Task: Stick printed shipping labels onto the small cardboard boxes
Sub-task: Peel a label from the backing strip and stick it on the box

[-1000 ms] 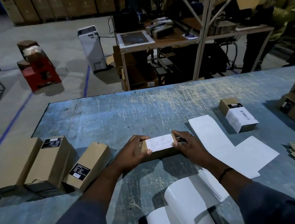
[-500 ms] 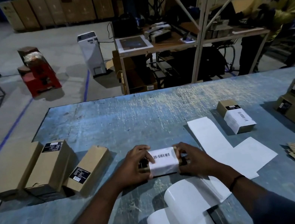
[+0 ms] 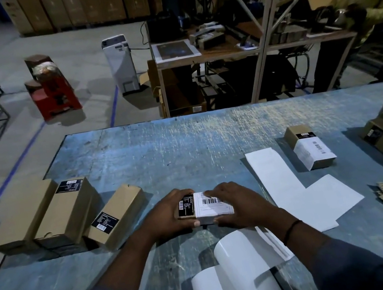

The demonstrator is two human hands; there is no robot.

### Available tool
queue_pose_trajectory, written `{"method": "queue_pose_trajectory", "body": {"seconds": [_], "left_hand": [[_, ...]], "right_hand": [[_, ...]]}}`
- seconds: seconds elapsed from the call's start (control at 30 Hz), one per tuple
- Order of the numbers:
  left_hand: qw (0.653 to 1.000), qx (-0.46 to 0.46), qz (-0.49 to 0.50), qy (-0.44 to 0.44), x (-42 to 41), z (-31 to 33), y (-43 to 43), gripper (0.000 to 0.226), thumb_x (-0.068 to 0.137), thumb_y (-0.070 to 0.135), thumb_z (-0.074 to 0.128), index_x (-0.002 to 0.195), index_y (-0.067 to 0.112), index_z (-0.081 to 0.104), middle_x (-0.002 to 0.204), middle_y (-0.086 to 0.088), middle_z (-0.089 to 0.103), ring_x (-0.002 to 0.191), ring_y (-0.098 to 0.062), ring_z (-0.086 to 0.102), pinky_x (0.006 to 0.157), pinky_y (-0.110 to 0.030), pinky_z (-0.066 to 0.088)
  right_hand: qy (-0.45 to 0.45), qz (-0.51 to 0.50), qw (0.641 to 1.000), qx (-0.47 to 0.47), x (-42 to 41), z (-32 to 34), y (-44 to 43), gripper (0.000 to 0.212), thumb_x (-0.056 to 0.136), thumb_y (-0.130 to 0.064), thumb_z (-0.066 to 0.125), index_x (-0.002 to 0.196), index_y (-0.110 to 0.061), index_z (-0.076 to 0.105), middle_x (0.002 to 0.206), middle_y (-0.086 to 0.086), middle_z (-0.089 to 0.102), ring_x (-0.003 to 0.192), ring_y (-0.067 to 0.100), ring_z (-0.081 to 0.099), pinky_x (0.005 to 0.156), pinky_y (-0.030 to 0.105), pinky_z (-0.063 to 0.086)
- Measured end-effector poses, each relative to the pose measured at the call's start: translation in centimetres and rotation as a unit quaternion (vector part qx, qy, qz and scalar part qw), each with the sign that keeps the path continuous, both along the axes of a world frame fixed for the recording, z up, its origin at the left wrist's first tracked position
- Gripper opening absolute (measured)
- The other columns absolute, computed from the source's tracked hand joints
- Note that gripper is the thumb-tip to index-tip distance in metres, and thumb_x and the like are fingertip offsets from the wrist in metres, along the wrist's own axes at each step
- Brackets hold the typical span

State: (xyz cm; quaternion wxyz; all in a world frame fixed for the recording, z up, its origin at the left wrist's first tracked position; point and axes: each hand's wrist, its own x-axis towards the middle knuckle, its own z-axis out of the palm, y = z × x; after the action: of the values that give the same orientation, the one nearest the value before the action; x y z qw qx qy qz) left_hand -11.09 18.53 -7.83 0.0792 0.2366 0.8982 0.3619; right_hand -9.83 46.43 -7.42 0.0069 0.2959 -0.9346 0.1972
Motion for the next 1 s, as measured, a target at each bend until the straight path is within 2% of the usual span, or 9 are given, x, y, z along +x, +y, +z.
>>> {"method": "queue_pose_trajectory", "body": {"seconds": [0.17,0.33,0.43,0.53,0.63,0.7,0.77,0.87,1.0], "left_hand": [[0.998,-0.065,-0.012,0.019,-1.2,0.4,0.5,0.092,0.070,0.063,0.080,0.150,0.045,0.039,0.146,0.017,0.040,0.130,-0.007,0.047,0.107,-0.034,0.046],[0.985,-0.141,-0.018,0.098,-1.2,0.0,1.7,0.094,0.075,0.057,0.072,0.156,0.048,0.025,0.165,0.013,0.022,0.148,-0.015,0.028,0.119,-0.040,0.030],[0.986,-0.126,0.002,0.112,-1.2,-0.4,2.0,0.092,0.076,0.061,0.068,0.154,0.057,0.019,0.170,0.010,0.011,0.154,-0.019,0.021,0.121,-0.046,0.028],[0.991,-0.056,0.055,0.112,-0.6,-0.1,3.0,0.087,0.082,0.058,0.070,0.152,0.059,0.019,0.169,0.013,0.011,0.151,-0.020,0.028,0.118,-0.046,0.034],[0.988,0.017,0.087,0.124,-0.1,0.3,4.4,0.073,0.087,0.059,0.066,0.153,0.044,0.037,0.166,0.013,0.024,0.148,-0.013,0.033,0.116,-0.037,0.037],[0.987,0.042,0.087,0.127,0.1,0.5,5.3,0.067,0.087,0.062,0.062,0.149,0.041,0.046,0.162,0.015,0.030,0.145,-0.007,0.036,0.113,-0.029,0.035],[0.987,0.054,0.081,0.131,0.3,0.4,6.1,0.063,0.087,0.061,0.061,0.146,0.040,0.050,0.160,0.017,0.034,0.141,-0.004,0.039,0.111,-0.027,0.037],[0.988,0.075,0.074,0.113,0.3,-0.1,6.8,0.057,0.088,0.058,0.063,0.142,0.040,0.054,0.156,0.020,0.037,0.138,-0.003,0.044,0.108,-0.034,0.048],[0.990,0.065,0.066,0.108,0.4,-0.7,7.1,0.051,0.090,0.060,0.060,0.137,0.040,0.060,0.149,0.019,0.046,0.133,-0.002,0.050,0.104,-0.036,0.052]], "right_hand": [[0.033,-0.032,0.998,0.038,-0.2,0.1,-0.1,0.080,0.080,-0.072,0.060,0.146,-0.030,0.046,0.124,0.001,0.057,0.112,0.023,0.054,0.083,0.040,0.051],[0.037,-0.063,0.997,0.041,0.2,-0.2,-0.5,0.081,0.082,-0.068,0.065,0.150,-0.029,0.043,0.125,0.004,0.056,0.114,0.026,0.053,0.085,0.039,0.048],[0.029,-0.091,0.995,0.020,0.7,0.1,-0.2,0.078,0.084,-0.066,0.064,0.152,-0.035,0.040,0.129,0.003,0.057,0.117,0.024,0.053,0.090,0.037,0.047],[0.027,-0.169,0.984,-0.054,0.8,0.7,1.7,0.070,0.083,-0.065,0.063,0.147,-0.039,0.048,0.119,0.002,0.061,0.112,0.023,0.055,0.091,0.032,0.046],[0.062,-0.288,0.944,-0.151,-0.1,1.9,5.8,0.062,0.081,-0.063,0.070,0.136,-0.035,0.062,0.109,0.004,0.065,0.105,0.023,0.059,0.090,0.034,0.048],[0.094,-0.372,0.906,-0.179,-1.3,3.1,9.5,0.058,0.080,-0.057,0.076,0.131,-0.030,0.067,0.110,0.009,0.066,0.107,0.027,0.060,0.093,0.038,0.049],[0.117,-0.445,0.876,-0.145,-2.6,4.5,13.6,0.057,0.082,-0.058,0.074,0.130,-0.029,0.067,0.112,0.015,0.065,0.110,0.034,0.059,0.093,0.042,0.050],[0.150,-0.512,0.842,-0.079,-4.3,5.6,18.8,0.056,0.083,-0.057,0.071,0.130,-0.027,0.065,0.108,0.021,0.063,0.105,0.040,0.060,0.086,0.042,0.051],[0.111,-0.563,0.818,-0.046,-5.6,5.5,22.0,0.055,0.083,-0.059,0.067,0.130,-0.030,0.063,0.108,0.021,0.060,0.106,0.042,0.059,0.087,0.043,0.052]]}}
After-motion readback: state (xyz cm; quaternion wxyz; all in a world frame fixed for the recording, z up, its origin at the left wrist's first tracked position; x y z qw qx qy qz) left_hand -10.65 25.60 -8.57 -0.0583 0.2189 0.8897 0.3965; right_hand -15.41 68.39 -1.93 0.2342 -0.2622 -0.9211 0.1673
